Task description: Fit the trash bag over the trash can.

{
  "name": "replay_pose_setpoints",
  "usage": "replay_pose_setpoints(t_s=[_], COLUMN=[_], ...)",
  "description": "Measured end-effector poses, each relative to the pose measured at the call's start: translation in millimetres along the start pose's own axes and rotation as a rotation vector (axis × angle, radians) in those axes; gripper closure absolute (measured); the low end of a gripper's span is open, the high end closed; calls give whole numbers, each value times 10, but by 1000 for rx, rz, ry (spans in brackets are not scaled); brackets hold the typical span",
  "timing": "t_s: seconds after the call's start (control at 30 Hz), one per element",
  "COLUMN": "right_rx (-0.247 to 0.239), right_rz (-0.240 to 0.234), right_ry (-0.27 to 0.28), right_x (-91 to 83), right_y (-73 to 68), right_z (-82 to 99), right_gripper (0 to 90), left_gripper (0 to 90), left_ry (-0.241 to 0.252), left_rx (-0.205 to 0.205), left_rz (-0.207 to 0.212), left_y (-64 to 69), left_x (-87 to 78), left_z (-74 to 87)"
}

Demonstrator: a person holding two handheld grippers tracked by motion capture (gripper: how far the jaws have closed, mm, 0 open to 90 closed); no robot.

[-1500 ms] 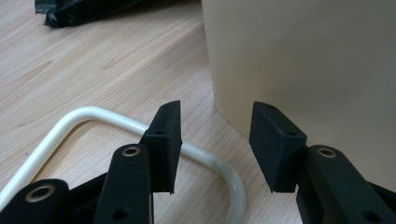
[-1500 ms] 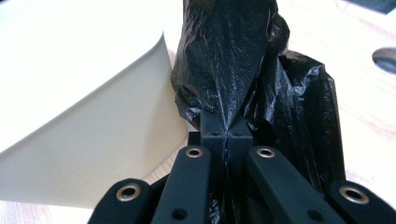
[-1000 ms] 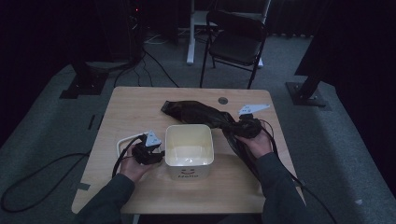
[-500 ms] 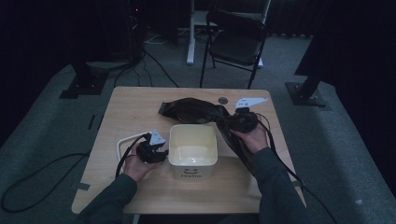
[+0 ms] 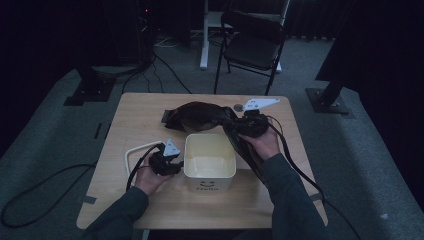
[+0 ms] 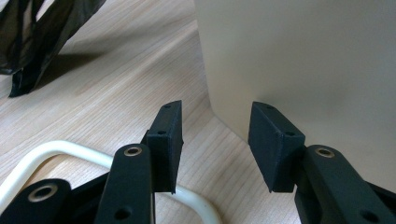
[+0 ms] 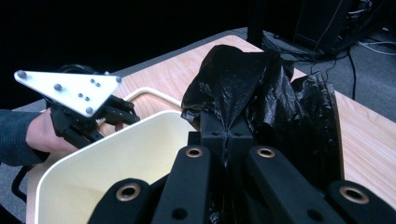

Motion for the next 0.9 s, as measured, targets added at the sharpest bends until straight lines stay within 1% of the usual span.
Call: replay_pose_setpoints(t_s=[0.27, 0.47, 0.73, 0.8, 0.9], right_rx=[-19, -38, -45, -49, -60], right_rz=[-15, -24, -28, -30, -25], right_ry=[8, 17, 30, 32, 27], right_x=[85, 111, 173, 199, 246], right_y=[-86, -137, -205, -228, -258], right_z=[-113, -204, -329, -368, -422], right_gripper=[897, 897, 897, 896, 896], left_gripper=[558, 559, 560, 559, 559], left_ry=[11, 9, 18, 23, 34], left_rx=[-8, 5, 12, 20, 20], left_rz=[9, 22, 38, 33, 31], left_y=[14, 63, 85, 87, 85], left_x=[21, 47, 45, 34, 10], left_z=[-30, -43, -49, -57, -69])
Point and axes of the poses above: each handheld gripper's, and its own axes: x roughly forward along the jaws, z roughly out of its underside, y roughly to its right, the point moved 7 cm from there along x, roughly forward along the jaws, and after that the axes turned 14 degrees about y, right-handed, at the moved point
